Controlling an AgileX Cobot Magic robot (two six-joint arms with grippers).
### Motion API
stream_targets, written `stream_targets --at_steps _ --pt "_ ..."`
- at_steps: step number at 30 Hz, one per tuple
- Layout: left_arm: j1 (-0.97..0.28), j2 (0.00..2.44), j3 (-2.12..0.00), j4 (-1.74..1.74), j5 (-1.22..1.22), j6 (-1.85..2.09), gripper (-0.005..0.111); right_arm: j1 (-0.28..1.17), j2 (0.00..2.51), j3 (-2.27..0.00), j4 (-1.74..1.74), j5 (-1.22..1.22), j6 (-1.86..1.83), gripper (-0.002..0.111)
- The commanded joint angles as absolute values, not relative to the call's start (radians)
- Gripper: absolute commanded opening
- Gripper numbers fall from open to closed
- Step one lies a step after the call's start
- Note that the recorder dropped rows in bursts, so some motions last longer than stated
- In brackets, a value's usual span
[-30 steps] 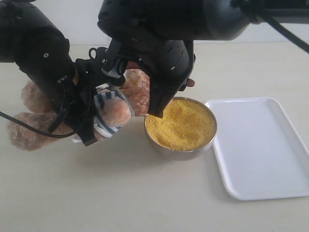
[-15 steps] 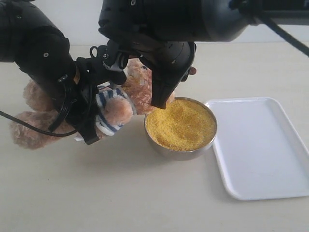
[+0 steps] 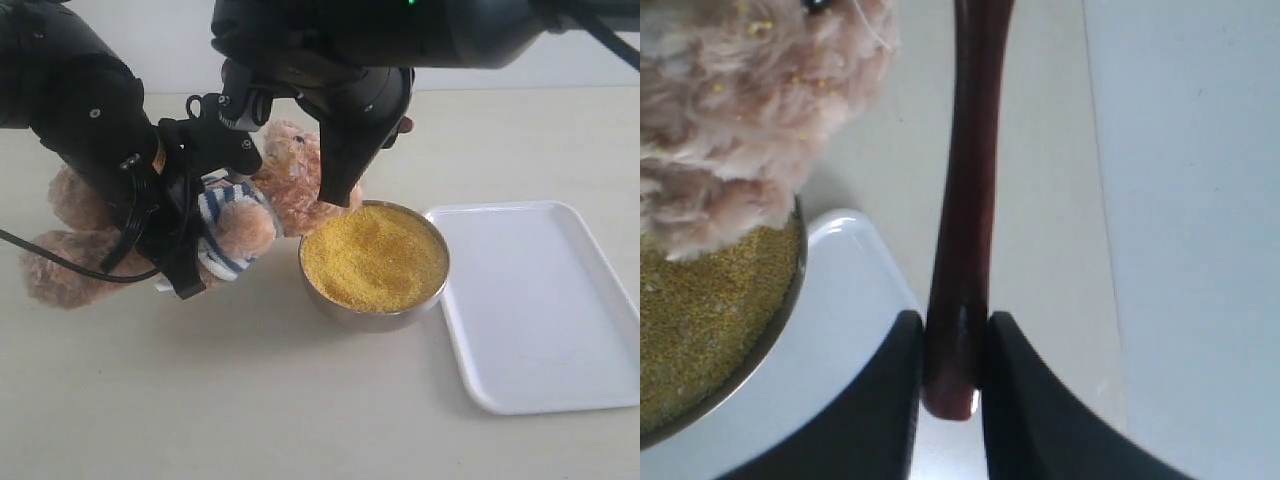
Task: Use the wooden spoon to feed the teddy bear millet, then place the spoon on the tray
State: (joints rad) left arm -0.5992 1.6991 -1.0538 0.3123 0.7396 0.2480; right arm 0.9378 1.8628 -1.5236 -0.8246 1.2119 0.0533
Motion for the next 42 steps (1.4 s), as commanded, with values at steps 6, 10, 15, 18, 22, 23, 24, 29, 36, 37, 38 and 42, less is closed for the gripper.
stream_targets --at_steps 6,10,15,18,22,23,24,29,36,37,38,42 --pt "-0.602 1.689 -1.063 0.307 0.731 0.240 0.004 0.939 1.847 -1.526 -0.847 1.221 0.015 -0.001" --pt "-0.602 1.689 -1.063 0.312 0.731 0.240 0.004 0.939 1.847 -1.526 -0.876 1.221 0.000 -0.001" --pt "-0.602 1.687 -1.063 0.314 0.731 0.240 0.004 0.939 1.847 -1.526 -0.918 1.221 0.000 -0.001" --pt "-0.602 1.687 -1.063 0.314 0.731 0.240 0.004 0.939 1.847 -1.526 -0.934 1.221 0.000 -0.001" --pt "-0.602 1.687 -1.063 0.314 0.731 0.240 0.004 0.939 1.847 -1.526 -0.952 1.221 -0.008 -0.001" --pt "-0.602 1.687 -1.063 0.314 0.731 0.240 0.004 0.939 1.847 -1.526 -0.955 1.221 -0.010 -0.001" --pt "-0.602 1.687 -1.063 0.314 0.731 0.240 0.004 0.939 1.847 -1.526 -0.955 1.221 -0.015 -0.001" --pt "-0.602 1.687 -1.063 0.314 0.731 0.240 0.004 0.939 1.847 -1.526 -0.955 1.221 -0.032 -0.001" --pt "-0.602 1.687 -1.063 0.314 0.731 0.240 0.004 0.939 1.847 -1.526 -0.955 1.221 -0.063 -0.001" --pt "-0.602 1.687 -1.063 0.314 0.731 0.240 0.004 0.939 1.847 -1.525 -0.955 1.221 -0.068 -0.001" --pt "-0.602 1.687 -1.063 0.314 0.731 0.240 0.004 0.939 1.847 -1.524 -0.955 1.221 -0.075 -0.001" --pt "-0.602 1.687 -1.063 0.314 0.731 0.240 0.004 0.939 1.847 -1.524 -0.957 1.221 -0.082 -0.001"
